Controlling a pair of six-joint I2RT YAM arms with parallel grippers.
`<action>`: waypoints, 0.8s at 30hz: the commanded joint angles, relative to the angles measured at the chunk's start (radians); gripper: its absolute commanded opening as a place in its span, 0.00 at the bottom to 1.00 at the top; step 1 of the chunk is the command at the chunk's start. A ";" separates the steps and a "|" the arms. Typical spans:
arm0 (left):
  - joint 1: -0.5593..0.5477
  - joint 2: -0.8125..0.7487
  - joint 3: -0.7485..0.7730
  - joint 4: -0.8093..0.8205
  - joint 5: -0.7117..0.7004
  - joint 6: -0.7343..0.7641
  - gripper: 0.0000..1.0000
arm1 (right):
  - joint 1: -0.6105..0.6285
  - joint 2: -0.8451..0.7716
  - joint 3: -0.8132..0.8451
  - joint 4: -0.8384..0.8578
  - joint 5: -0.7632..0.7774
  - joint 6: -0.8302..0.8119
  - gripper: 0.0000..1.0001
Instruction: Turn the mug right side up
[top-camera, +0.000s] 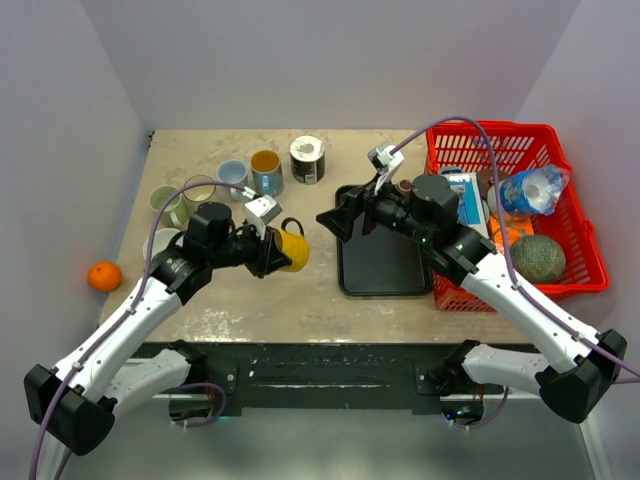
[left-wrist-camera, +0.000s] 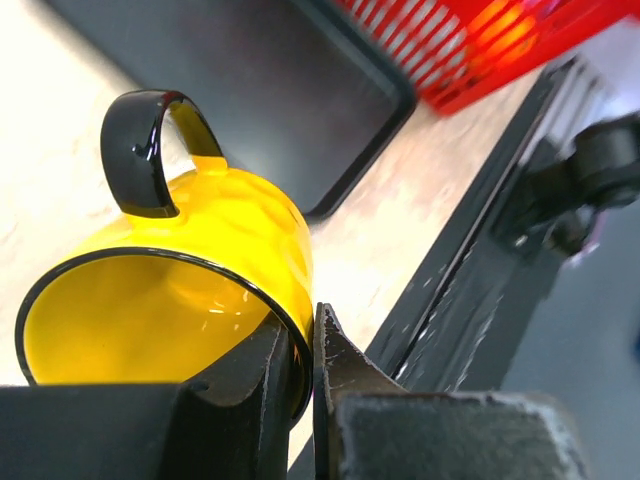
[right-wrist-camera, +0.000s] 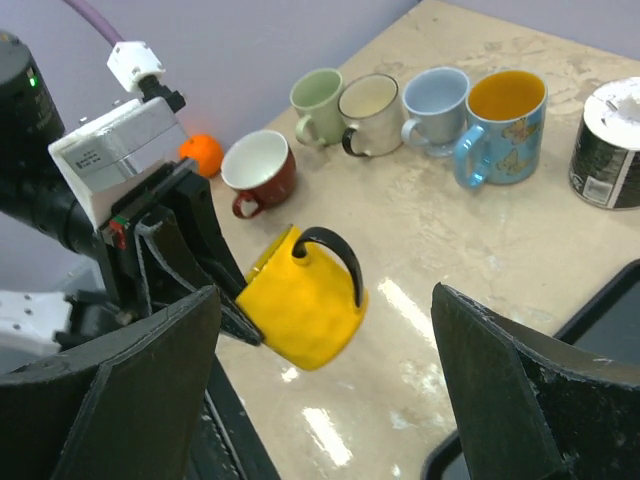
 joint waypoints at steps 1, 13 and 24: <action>-0.012 0.001 0.097 -0.137 -0.001 0.209 0.00 | 0.000 0.004 -0.002 -0.037 -0.079 -0.166 0.89; -0.035 -0.063 0.142 -0.222 0.215 0.359 0.00 | 0.003 0.125 0.092 -0.172 -0.462 -0.459 0.87; -0.042 -0.074 0.175 -0.256 0.341 0.408 0.00 | 0.037 0.220 0.148 -0.129 -0.584 -0.453 0.80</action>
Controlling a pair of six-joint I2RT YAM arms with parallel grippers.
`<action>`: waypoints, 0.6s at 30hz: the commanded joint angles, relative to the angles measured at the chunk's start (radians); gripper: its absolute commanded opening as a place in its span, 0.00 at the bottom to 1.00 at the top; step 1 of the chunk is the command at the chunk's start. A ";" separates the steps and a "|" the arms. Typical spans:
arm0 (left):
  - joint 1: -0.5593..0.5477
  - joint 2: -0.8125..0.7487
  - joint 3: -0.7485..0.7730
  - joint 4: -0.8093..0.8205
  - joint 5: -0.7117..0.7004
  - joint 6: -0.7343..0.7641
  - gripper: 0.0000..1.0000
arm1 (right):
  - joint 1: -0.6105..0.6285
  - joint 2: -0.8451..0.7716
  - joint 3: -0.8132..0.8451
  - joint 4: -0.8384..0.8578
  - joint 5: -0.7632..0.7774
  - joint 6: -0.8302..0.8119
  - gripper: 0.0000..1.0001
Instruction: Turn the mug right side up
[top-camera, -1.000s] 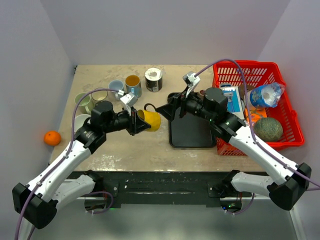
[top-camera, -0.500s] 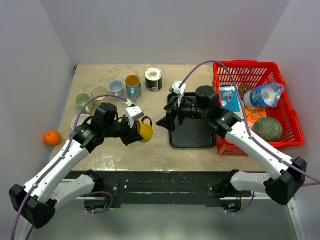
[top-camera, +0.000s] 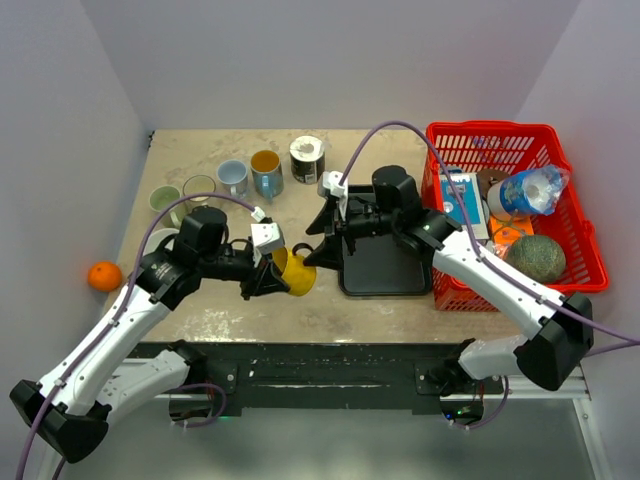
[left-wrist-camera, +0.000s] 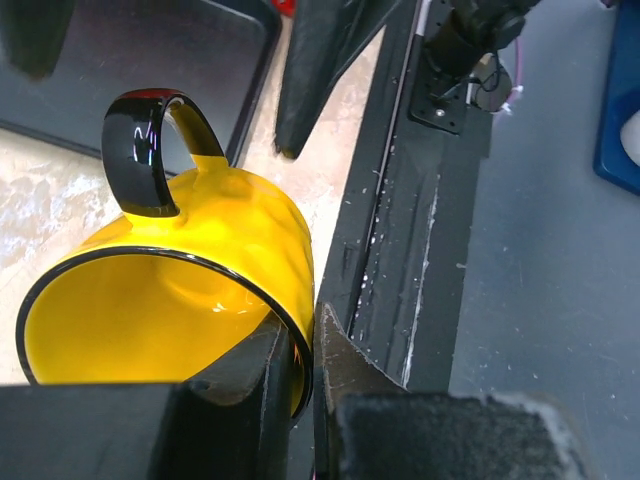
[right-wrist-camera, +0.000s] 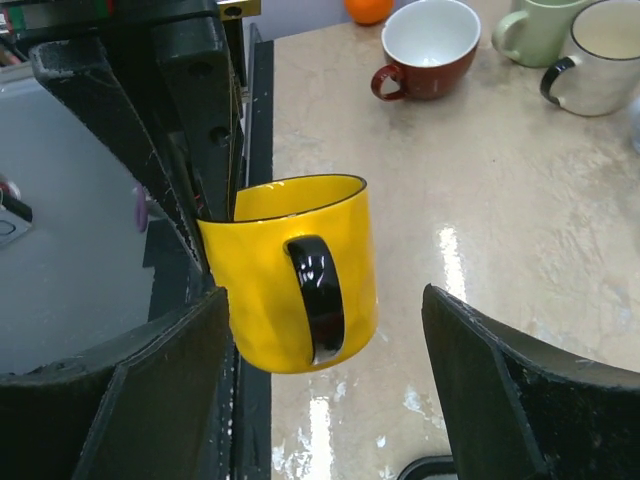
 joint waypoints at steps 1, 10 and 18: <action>-0.007 -0.021 0.079 0.041 0.093 0.053 0.00 | 0.025 0.033 0.088 0.003 -0.060 -0.049 0.79; -0.013 -0.035 0.080 0.031 0.140 0.083 0.00 | 0.031 0.084 0.146 -0.101 -0.078 -0.101 0.32; -0.011 -0.061 0.074 0.086 0.022 0.036 0.08 | 0.033 0.075 0.149 -0.175 -0.043 -0.135 0.00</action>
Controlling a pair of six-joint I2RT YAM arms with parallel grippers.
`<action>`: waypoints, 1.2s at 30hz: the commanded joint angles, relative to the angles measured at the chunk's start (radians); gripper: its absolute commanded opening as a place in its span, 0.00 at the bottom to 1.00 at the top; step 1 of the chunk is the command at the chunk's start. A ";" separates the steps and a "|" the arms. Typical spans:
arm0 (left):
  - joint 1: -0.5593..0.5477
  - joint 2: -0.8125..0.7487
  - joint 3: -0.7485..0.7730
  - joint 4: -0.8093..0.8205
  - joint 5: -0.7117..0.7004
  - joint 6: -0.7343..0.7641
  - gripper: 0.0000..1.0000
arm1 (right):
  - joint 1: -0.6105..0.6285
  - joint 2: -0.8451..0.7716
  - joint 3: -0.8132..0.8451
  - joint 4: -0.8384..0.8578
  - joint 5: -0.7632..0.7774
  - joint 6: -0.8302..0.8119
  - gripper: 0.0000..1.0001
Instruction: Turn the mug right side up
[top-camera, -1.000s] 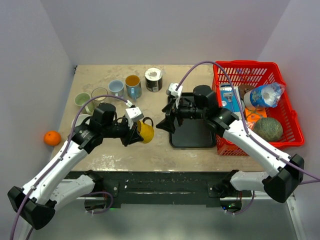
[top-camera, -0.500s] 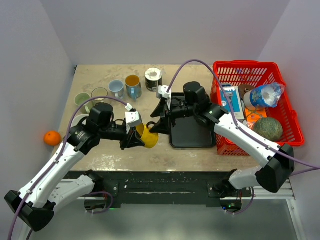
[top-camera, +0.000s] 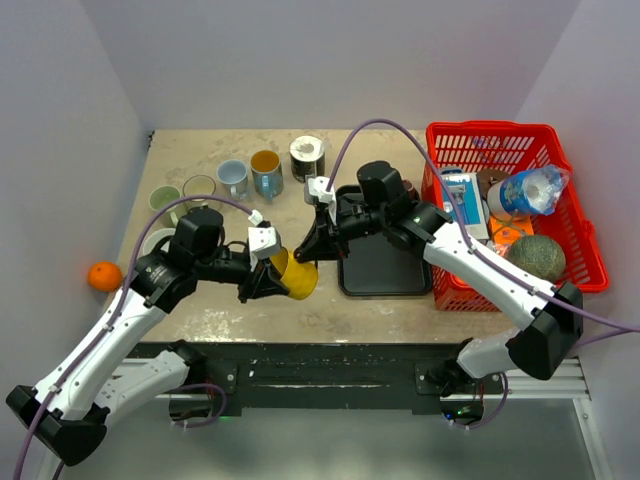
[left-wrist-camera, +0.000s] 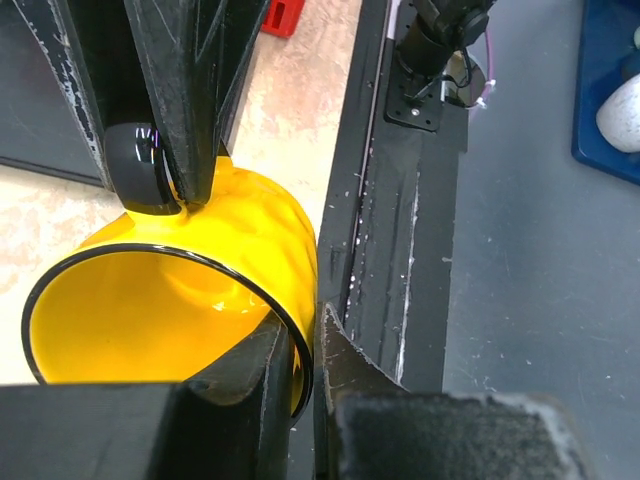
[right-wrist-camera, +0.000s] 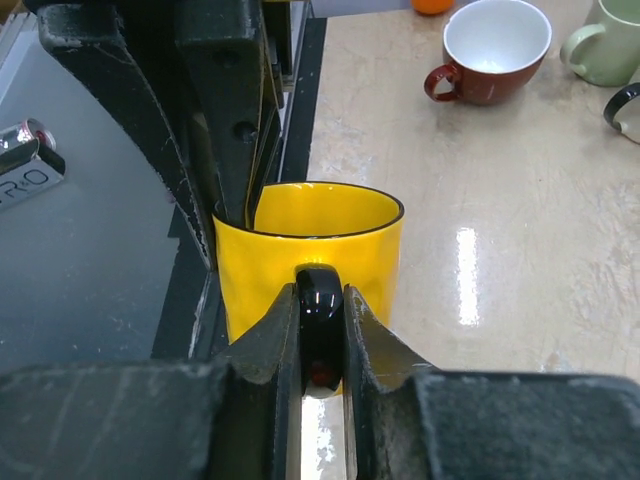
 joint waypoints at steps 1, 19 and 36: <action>-0.005 -0.042 0.045 0.130 -0.052 -0.039 0.11 | -0.005 -0.031 0.002 0.005 0.076 0.004 0.00; -0.004 -0.108 0.147 0.091 -0.923 -0.460 0.99 | 0.124 -0.092 -0.454 0.900 0.833 0.596 0.00; -0.004 -0.100 0.248 -0.004 -0.974 -0.541 0.99 | 0.457 0.566 -0.114 1.312 1.487 0.537 0.00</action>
